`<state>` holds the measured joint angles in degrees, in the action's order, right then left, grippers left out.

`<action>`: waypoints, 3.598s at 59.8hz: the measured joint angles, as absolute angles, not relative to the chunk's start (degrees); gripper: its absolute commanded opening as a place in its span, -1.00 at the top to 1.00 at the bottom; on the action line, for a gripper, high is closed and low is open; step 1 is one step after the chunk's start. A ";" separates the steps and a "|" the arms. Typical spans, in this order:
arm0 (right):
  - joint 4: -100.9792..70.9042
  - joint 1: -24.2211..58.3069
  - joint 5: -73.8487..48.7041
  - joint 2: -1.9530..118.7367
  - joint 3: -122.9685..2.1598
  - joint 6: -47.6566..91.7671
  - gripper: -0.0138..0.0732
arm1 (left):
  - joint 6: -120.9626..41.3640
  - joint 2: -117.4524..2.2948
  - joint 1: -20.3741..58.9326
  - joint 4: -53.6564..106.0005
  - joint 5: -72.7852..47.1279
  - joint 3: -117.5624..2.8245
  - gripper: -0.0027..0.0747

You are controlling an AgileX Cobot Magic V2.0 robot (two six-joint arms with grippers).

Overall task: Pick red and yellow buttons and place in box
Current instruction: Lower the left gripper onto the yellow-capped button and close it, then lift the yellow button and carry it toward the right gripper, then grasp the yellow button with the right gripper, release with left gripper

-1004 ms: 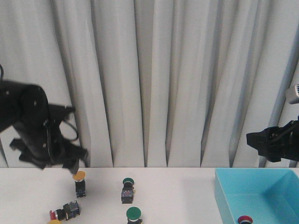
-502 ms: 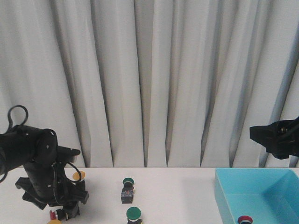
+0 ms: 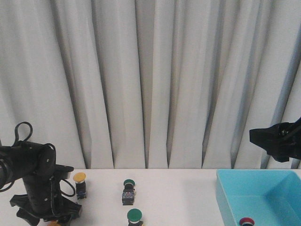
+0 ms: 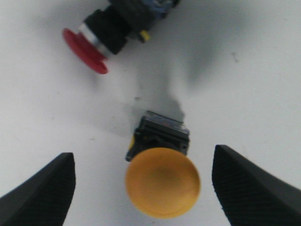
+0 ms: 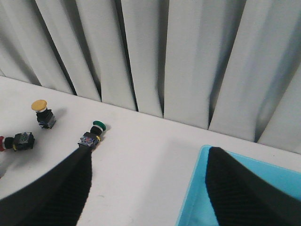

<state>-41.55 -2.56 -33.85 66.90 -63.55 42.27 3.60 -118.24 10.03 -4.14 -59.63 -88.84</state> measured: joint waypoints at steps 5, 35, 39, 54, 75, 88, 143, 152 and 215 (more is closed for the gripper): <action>-41.60 -2.56 -33.91 66.90 -63.55 42.27 -0.49 | 3.60 -118.24 9.74 -4.20 -59.00 -88.84 -0.51; -41.59 -2.56 -34.02 66.90 -63.55 42.27 -0.49 | 3.43 -121.63 9.68 -3.55 -58.17 -88.84 -0.24; -41.59 -2.56 -34.02 66.90 -63.55 42.27 -0.49 | 3.43 -121.69 9.68 -3.55 -57.81 -88.84 -0.17; -41.59 -2.56 -34.02 66.90 -63.55 42.27 -0.49 | 2.89 -121.69 9.68 -3.53 -57.59 -88.84 0.55; -41.59 -2.13 -34.44 66.90 -63.55 46.82 -0.49 | 3.13 -120.26 9.68 -2.14 -59.44 -92.26 0.95; -41.59 5.72 -32.62 67.96 -63.55 61.17 -0.49 | 3.14 -113.11 9.62 12.07 -62.07 -101.78 0.94; -34.87 28.11 -18.65 74.67 -63.55 75.75 -0.49 | -13.22 -102.10 23.60 45.45 -66.20 -108.73 0.92; -34.87 28.11 -18.65 74.67 -63.55 75.75 -0.47 | -13.10 -102.11 23.94 46.38 -66.26 -108.73 0.92; -32.49 28.28 -20.46 76.57 -63.55 72.23 0.52 | -10.61 -102.11 24.25 43.82 -68.68 -108.73 0.26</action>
